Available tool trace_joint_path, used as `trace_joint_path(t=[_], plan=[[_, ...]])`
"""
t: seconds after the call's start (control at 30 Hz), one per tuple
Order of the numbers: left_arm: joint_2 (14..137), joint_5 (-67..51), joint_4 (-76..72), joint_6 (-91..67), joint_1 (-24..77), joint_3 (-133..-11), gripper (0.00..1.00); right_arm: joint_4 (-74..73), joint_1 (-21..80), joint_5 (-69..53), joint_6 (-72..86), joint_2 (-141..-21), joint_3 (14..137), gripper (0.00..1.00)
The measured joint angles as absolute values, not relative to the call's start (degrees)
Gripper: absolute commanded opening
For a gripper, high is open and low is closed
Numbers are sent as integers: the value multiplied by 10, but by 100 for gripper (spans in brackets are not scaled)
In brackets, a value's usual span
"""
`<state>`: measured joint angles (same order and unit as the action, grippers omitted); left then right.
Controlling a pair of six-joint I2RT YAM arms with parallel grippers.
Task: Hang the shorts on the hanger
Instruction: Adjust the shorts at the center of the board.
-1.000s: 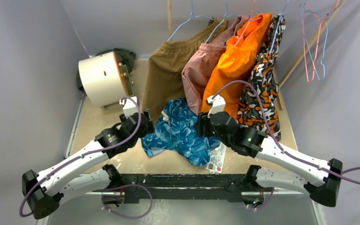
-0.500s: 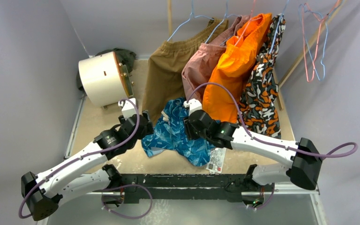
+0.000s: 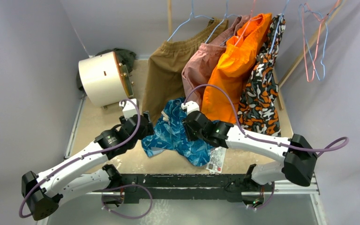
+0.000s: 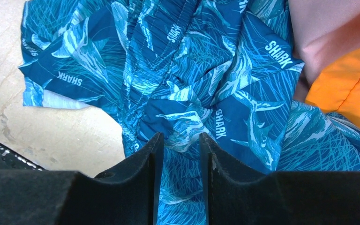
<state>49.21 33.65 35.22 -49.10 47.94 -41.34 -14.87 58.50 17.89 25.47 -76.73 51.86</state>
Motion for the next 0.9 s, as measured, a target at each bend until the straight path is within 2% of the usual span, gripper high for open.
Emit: trace_joint_path(t=[0.07, 0.13, 0.17, 0.2, 0.37, 0.6, 0.7, 0.77, 0.9], plan=[[492, 336, 352, -492, 479, -413, 67, -151, 585, 181, 255, -771, 519, 29], [492, 335, 352, -494, 479, -413, 67, -157, 585, 185, 256, -776, 519, 15], [492, 335, 352, -495, 479, -413, 67, -162, 585, 186, 256, -778, 519, 4], [492, 334, 352, -496, 479, -413, 67, -167, 585, 187, 256, -778, 519, 0], [492, 334, 353, -500, 479, -413, 67, -194, 585, 210, 260, -763, 519, 0], [491, 335, 353, -501, 479, -413, 67, -278, 583, 316, 280, -632, 561, 0], [491, 335, 352, -502, 479, -413, 67, -306, 559, 358, 307, -590, 576, 29], [491, 334, 347, -504, 479, -409, 67, -326, 545, 375, 322, -583, 576, 44], [493, 333, 344, -504, 479, -399, 66, -334, 540, 369, 316, -590, 576, 48]])
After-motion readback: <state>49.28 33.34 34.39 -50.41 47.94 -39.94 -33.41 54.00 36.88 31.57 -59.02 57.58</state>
